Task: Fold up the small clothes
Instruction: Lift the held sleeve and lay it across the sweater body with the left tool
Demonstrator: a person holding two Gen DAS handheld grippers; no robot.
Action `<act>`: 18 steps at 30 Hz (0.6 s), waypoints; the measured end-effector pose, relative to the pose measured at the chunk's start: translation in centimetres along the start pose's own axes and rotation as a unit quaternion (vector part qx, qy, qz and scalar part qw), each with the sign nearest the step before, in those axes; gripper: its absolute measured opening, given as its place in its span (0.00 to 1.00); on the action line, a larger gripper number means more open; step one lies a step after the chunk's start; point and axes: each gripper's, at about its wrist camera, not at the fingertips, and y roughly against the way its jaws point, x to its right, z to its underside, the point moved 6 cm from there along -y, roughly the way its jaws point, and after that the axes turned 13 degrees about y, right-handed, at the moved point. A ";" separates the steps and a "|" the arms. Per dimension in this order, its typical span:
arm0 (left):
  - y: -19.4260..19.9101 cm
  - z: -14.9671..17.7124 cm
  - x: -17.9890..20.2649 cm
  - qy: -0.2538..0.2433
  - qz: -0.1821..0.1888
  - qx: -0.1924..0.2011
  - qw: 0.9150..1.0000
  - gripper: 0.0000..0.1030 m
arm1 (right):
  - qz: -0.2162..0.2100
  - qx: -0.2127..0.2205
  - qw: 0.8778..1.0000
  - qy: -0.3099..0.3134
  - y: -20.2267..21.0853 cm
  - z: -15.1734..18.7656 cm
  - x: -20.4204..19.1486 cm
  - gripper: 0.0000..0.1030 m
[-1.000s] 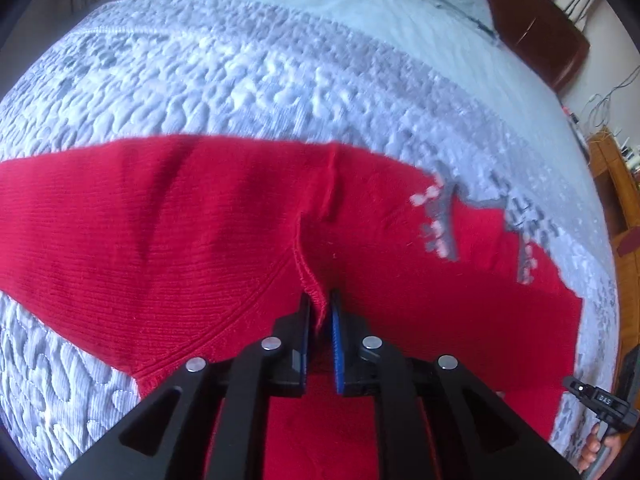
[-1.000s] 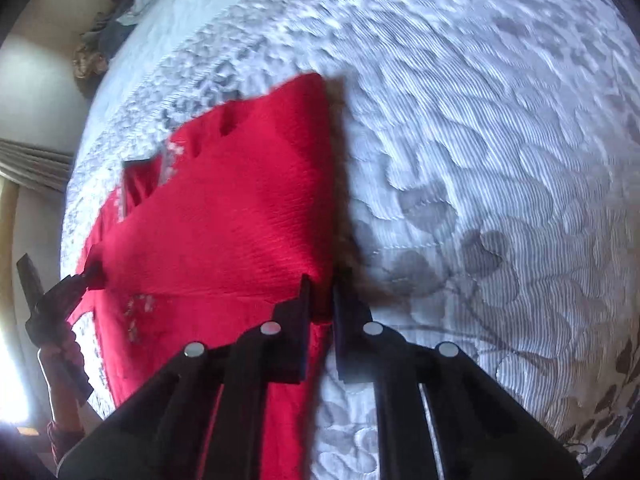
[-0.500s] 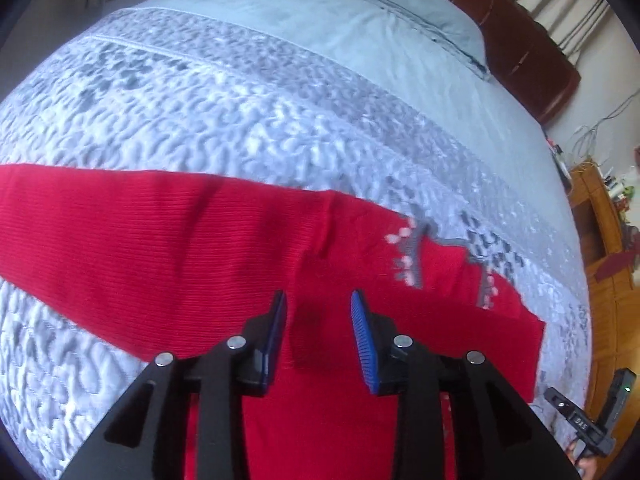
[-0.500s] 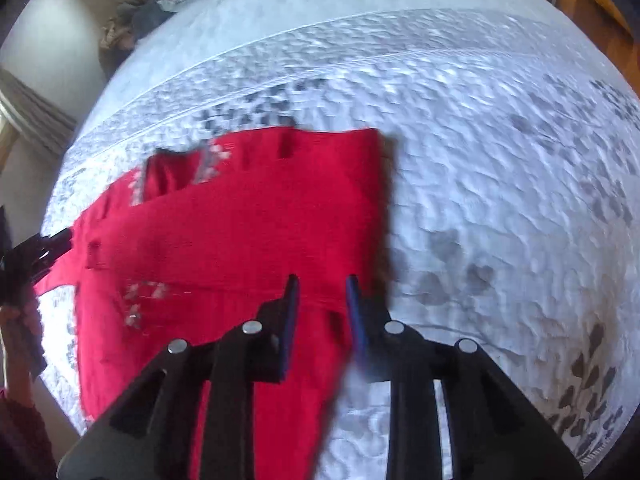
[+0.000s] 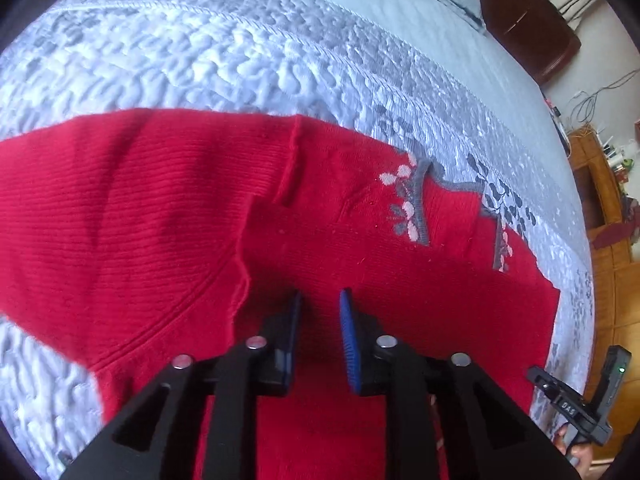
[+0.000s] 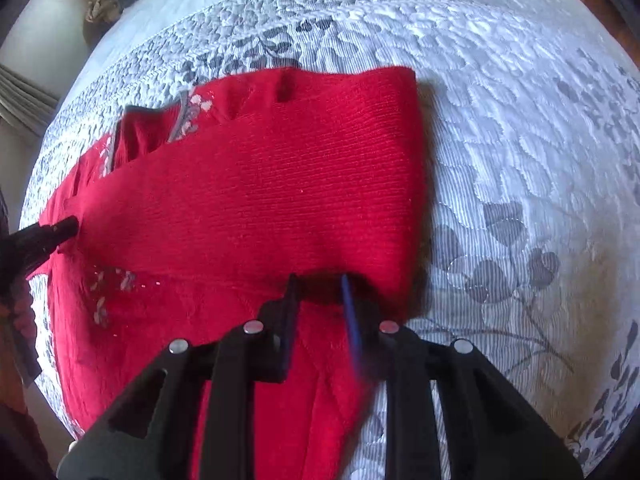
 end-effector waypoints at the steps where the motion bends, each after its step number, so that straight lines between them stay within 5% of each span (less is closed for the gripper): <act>1: 0.9 0.1 -0.3 -0.007 -0.009 0.008 1.000 0.57 | 0.006 0.003 1.000 0.004 0.5 0.1 -0.4 0.27; 3: 2.9 0.1 -1.6 -0.023 -0.043 0.035 0.998 0.80 | 0.029 0.007 0.999 0.025 1.7 0.8 -1.6 0.33; 7: 7.5 -0.1 -7.2 -0.005 -0.062 0.061 0.996 0.85 | 0.038 0.007 0.997 0.065 3.3 2.8 -4.6 0.56; 11: 11.1 -1.6 -16.5 0.077 -0.094 0.084 0.989 0.85 | 0.016 0.009 0.995 0.102 3.7 4.5 -8.4 0.63; 18: 15.3 -5.0 -32.5 0.254 -0.126 0.120 0.951 0.83 | 0.008 -0.007 0.991 0.135 2.1 5.8 -12.2 0.63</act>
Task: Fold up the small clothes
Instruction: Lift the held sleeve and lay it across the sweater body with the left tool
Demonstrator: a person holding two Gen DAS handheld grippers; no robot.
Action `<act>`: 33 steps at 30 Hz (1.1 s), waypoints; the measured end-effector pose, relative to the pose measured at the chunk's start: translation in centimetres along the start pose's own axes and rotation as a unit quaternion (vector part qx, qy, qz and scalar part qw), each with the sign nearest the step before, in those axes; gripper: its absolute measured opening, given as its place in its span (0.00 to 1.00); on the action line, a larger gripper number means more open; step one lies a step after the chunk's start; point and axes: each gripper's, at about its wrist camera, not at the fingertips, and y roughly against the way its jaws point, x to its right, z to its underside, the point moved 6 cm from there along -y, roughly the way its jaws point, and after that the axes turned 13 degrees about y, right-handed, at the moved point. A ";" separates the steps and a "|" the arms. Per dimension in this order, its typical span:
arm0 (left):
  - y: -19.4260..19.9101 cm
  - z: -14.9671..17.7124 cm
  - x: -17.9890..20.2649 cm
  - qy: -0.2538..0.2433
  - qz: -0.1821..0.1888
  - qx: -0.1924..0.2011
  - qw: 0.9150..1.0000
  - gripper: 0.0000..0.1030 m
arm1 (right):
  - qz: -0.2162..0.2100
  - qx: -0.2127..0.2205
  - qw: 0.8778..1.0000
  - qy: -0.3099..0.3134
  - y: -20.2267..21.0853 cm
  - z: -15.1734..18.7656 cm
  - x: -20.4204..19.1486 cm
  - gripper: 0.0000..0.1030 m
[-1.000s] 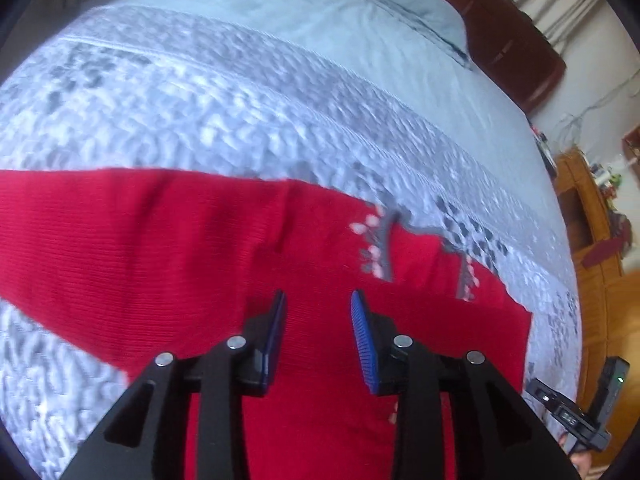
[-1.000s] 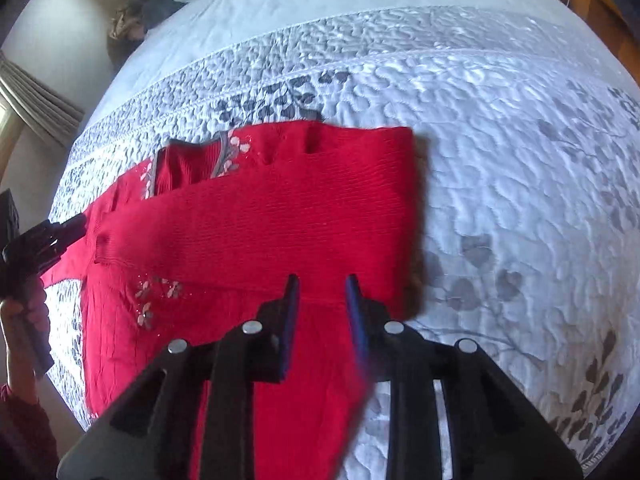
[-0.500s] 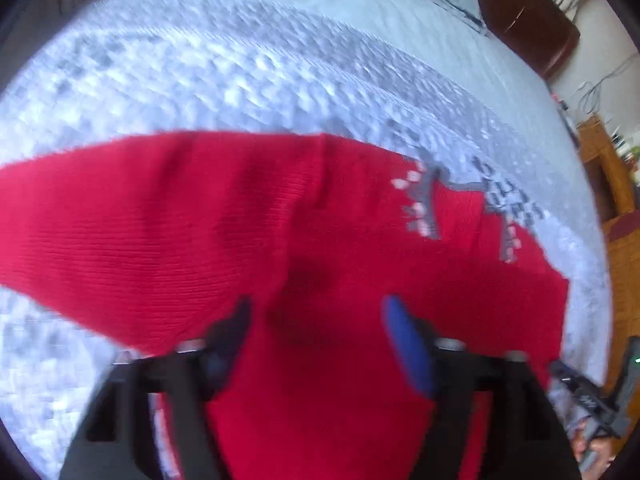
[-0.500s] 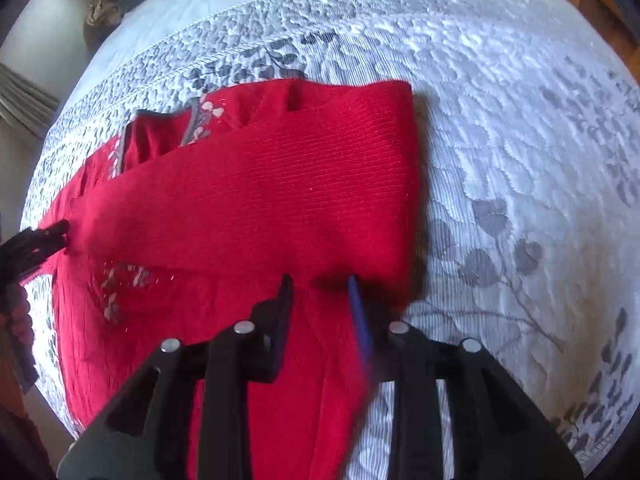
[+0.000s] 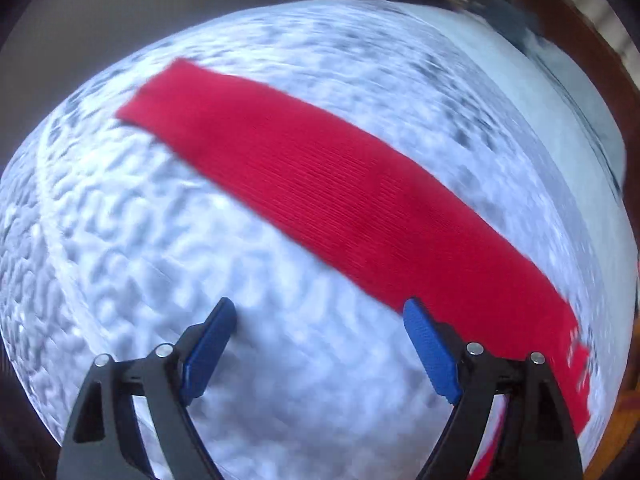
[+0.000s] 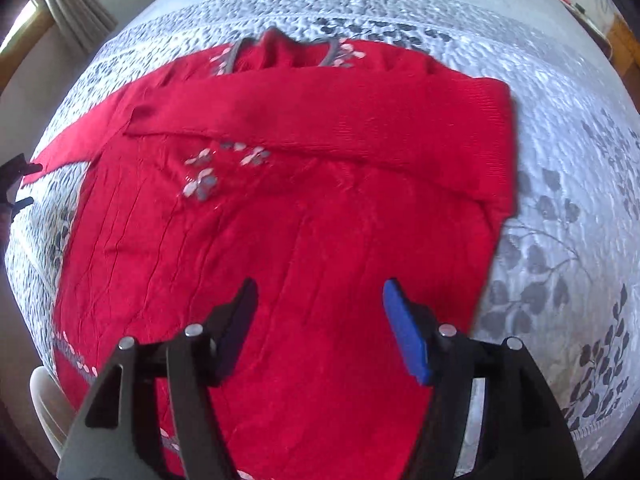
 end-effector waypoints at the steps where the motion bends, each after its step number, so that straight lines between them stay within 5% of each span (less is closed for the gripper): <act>1: -0.4 -1.3 -0.9 0.016 0.005 0.001 1.000 0.83 | 0.000 -0.002 1.000 0.001 -0.2 -0.1 -0.2 0.63; 11: -1.9 -7.6 -1.5 0.068 0.039 0.046 0.996 0.76 | 0.011 -0.020 1.000 0.000 -2.2 0.2 -0.5 0.63; 14: -2.4 -8.8 -1.5 0.066 0.041 0.056 0.995 0.61 | 0.016 -0.018 1.000 0.002 -2.3 0.2 -0.5 0.63; 18: -2.3 -9.4 -2.0 0.081 0.049 0.068 0.993 0.16 | 0.019 -0.013 1.000 0.007 -2.4 0.3 -0.6 0.64; 19: -2.1 -9.4 -1.9 0.085 0.062 0.068 0.992 0.12 | 0.019 -0.013 1.000 0.008 -2.5 0.3 -0.6 0.64; 25: 1.6 -7.8 0.8 0.049 0.120 0.109 0.986 0.10 | 0.018 -0.009 1.000 0.010 -2.0 0.8 -0.7 0.64; 33: 6.6 -1.4 9.3 -0.070 0.177 0.126 0.974 0.10 | 0.010 0.000 1.000 0.000 -1.0 1.7 -0.4 0.64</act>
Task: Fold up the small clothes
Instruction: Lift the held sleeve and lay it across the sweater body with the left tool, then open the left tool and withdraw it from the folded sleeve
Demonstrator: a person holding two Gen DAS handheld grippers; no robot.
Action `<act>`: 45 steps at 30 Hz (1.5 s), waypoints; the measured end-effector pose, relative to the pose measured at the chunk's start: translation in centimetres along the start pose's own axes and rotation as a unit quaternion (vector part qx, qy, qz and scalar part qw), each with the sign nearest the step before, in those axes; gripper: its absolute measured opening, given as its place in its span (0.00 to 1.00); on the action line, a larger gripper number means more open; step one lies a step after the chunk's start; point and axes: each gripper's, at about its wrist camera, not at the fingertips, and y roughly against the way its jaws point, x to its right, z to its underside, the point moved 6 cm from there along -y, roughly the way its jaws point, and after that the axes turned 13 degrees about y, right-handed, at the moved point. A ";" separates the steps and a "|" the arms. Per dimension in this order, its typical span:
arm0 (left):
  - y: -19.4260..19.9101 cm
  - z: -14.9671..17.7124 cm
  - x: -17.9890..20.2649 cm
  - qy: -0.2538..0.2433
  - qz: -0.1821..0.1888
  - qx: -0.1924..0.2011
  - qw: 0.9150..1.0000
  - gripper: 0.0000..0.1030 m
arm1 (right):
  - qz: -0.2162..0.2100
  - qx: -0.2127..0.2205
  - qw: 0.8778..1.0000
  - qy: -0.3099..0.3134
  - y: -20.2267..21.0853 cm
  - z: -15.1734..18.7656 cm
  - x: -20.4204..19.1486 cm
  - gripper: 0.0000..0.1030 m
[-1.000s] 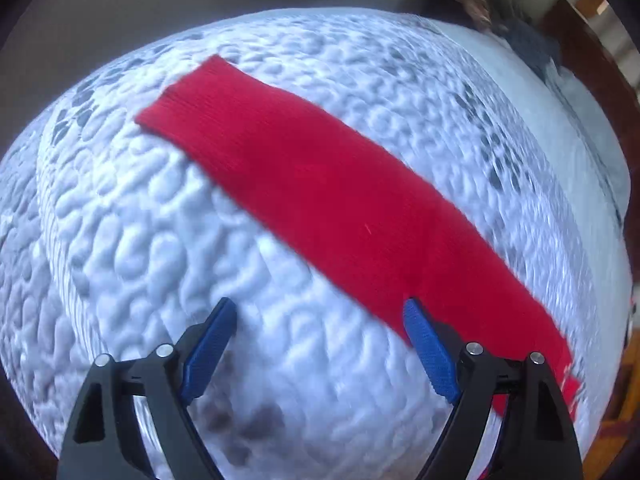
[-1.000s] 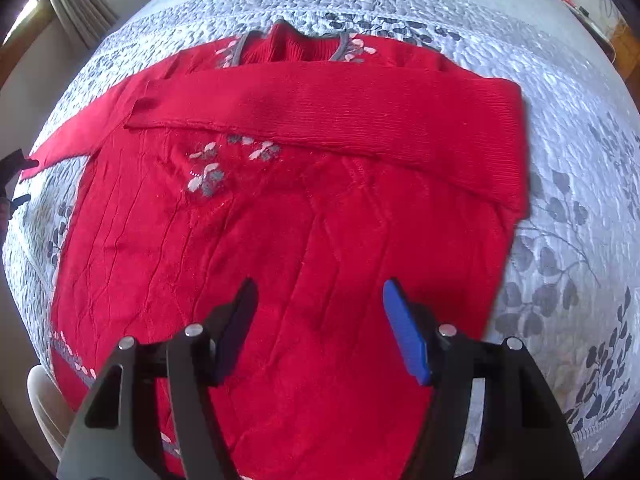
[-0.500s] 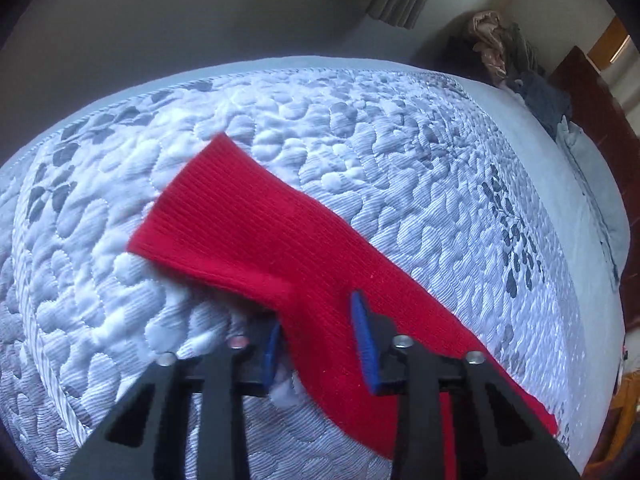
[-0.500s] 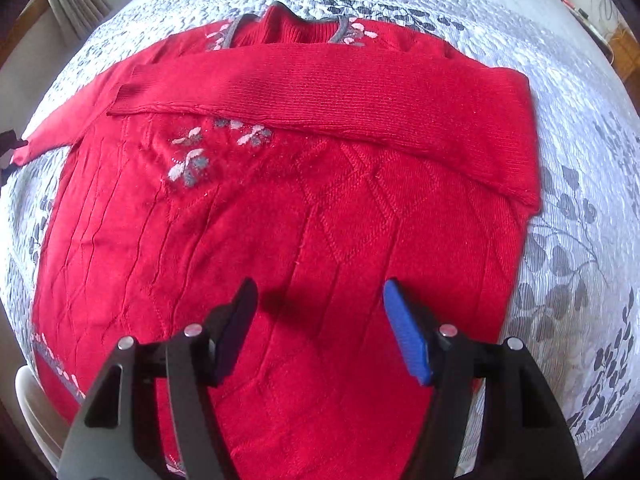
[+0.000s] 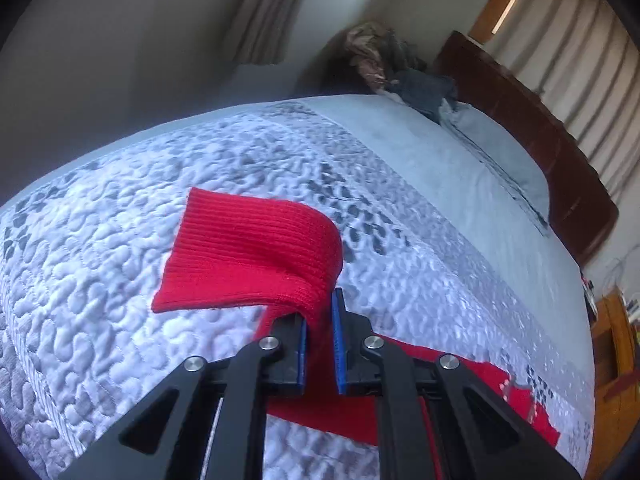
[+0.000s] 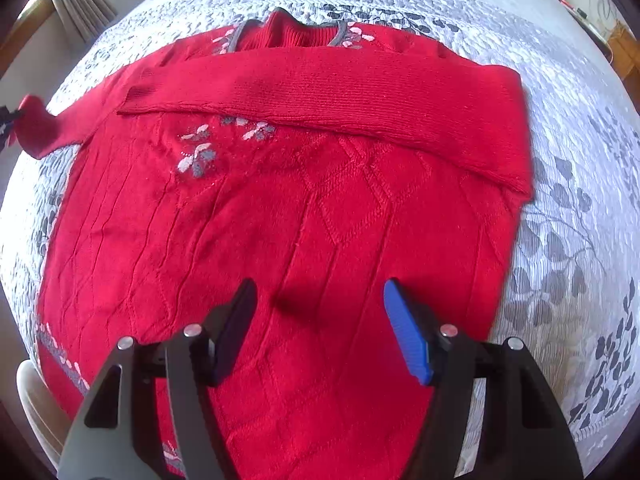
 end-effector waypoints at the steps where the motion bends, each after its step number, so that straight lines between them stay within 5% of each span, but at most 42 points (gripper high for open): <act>1: 0.2 1.0 1.9 -0.019 0.009 -0.004 1.000 0.10 | -0.001 0.001 1.000 0.000 0.1 0.1 0.0 0.64; 13: -0.3 13.4 16.2 -0.142 0.081 -0.065 0.984 0.10 | 0.000 0.018 1.000 -0.008 1.7 1.4 1.4 0.64; 25: -2.0 26.8 24.9 -0.180 0.139 -0.159 0.961 0.10 | -0.016 0.019 0.999 -0.034 1.0 2.6 2.5 0.64; 30: -4.0 30.5 24.8 -0.194 0.115 -0.227 0.947 0.19 | -0.020 0.018 0.999 -0.037 1.1 2.8 2.5 0.65; 32: -3.4 30.7 23.7 -0.196 0.112 -0.240 0.944 0.32 | -0.019 0.017 0.999 -0.036 1.2 2.9 2.4 0.66; 34: -1.7 29.7 22.7 -0.205 0.123 -0.235 0.942 0.64 | -0.016 0.014 0.999 -0.034 1.1 3.0 2.4 0.66; 38: 0.8 25.3 20.5 -0.217 0.127 -0.193 0.948 0.65 | -0.015 0.016 0.999 -0.041 1.4 2.6 2.2 0.66; 42: -1.1 20.5 16.8 -0.195 0.067 -0.166 0.964 0.63 | -0.039 0.028 0.998 -0.036 2.2 1.0 0.8 0.65; 45: -4.3 18.5 13.7 -0.186 0.000 -0.179 0.966 0.63 | -0.044 0.029 0.998 -0.016 2.7 -1.3 -0.7 0.65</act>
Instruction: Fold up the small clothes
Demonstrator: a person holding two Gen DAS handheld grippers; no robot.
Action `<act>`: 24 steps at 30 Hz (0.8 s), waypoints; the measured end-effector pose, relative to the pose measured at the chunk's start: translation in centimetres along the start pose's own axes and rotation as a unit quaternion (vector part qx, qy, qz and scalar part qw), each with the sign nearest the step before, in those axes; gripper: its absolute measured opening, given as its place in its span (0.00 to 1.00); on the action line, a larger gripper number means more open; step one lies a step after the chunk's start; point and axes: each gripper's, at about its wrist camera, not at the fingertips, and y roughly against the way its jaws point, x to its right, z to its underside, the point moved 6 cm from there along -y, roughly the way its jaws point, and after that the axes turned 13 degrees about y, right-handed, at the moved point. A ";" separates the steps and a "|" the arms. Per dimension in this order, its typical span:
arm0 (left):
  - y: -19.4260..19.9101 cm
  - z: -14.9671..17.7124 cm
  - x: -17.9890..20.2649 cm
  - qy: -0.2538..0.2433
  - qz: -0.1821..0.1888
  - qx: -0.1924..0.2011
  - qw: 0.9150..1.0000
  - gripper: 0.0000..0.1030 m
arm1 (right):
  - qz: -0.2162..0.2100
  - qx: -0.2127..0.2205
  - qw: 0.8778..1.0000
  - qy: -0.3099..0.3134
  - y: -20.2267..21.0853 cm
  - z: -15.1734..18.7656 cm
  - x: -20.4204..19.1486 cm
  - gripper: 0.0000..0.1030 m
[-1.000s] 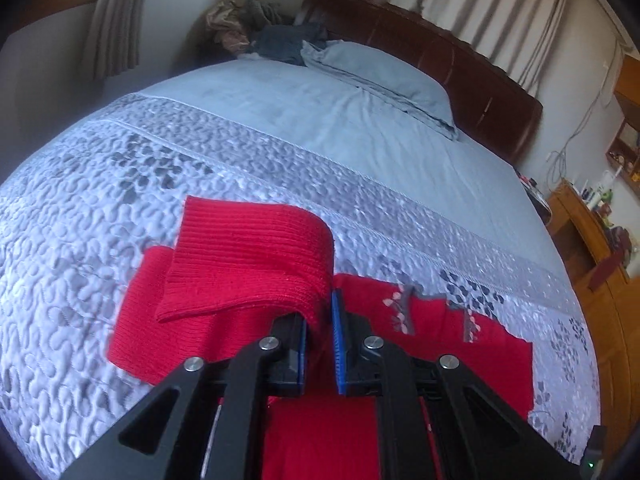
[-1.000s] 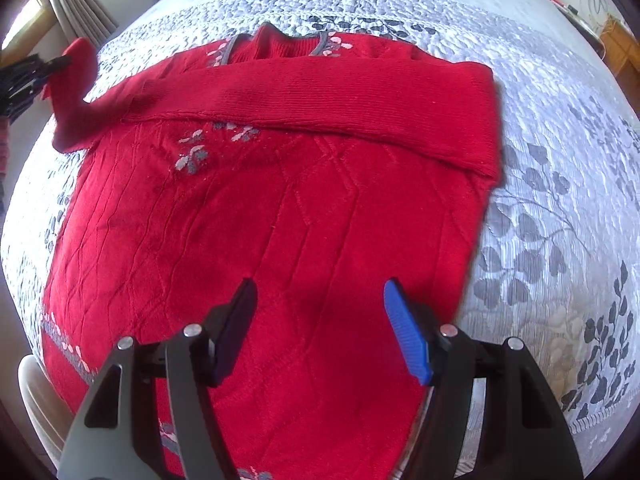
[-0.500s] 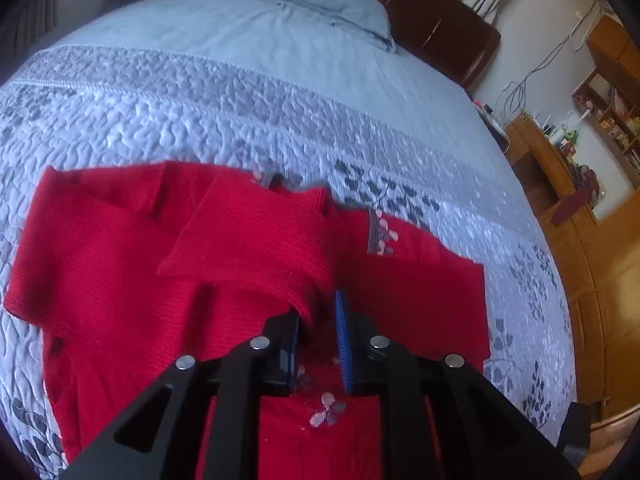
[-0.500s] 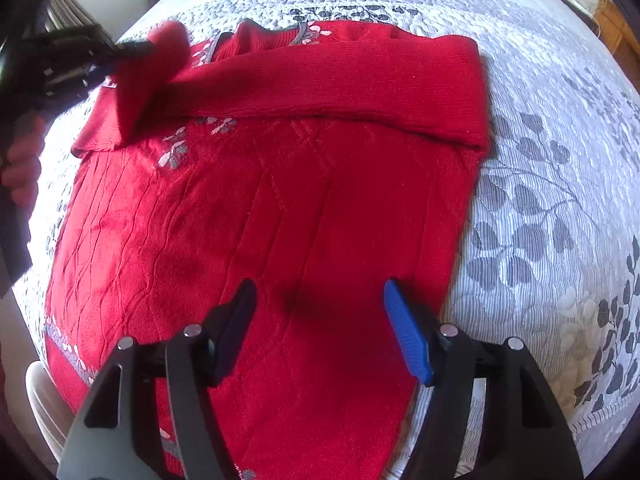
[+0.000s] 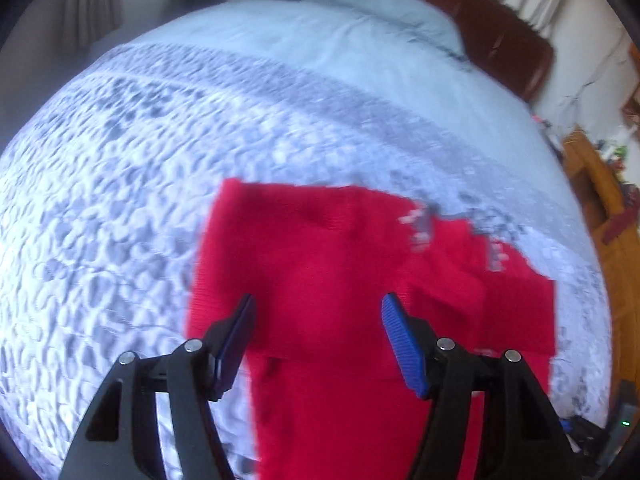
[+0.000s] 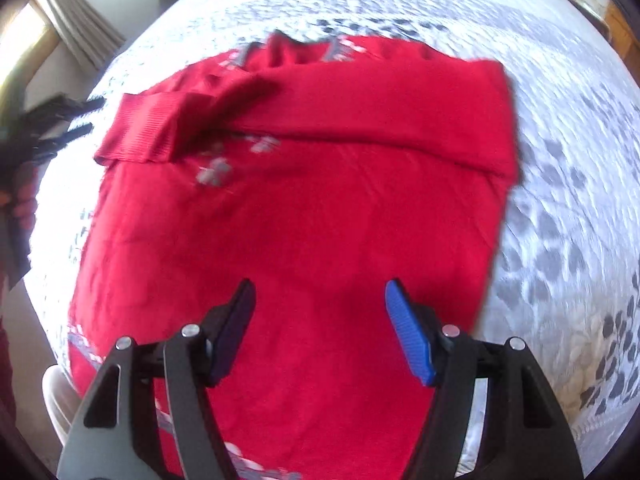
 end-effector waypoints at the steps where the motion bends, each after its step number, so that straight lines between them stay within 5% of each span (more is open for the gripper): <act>1: -0.7 -0.1 -0.7 0.001 -0.013 -0.008 1.000 0.63 | 0.000 0.000 1.000 0.004 0.1 -0.6 -0.4 0.65; 5: -5.3 0.9 -3.1 -0.014 -0.089 -0.082 0.993 0.61 | -0.011 -0.005 1.000 0.019 -0.2 -5.0 -2.3 0.65; 18: -6.1 0.7 -3.7 -0.029 -0.065 -0.088 0.994 0.64 | -0.006 -0.061 0.996 0.064 -6.6 -15.8 -7.9 0.65; 19: -6.1 0.8 -3.7 -0.029 -0.066 -0.087 0.994 0.64 | 0.001 -0.067 0.996 0.066 -7.4 -16.1 -7.9 0.61; 22: -6.1 0.8 -3.7 -0.029 -0.067 -0.087 0.994 0.64 | 0.009 -0.079 0.995 0.053 -8.9 -16.3 -6.9 0.13; 24: -6.3 0.9 -3.6 -0.029 -0.065 -0.087 0.994 0.64 | -0.013 -0.063 0.997 0.033 -8.1 -16.0 -5.9 0.04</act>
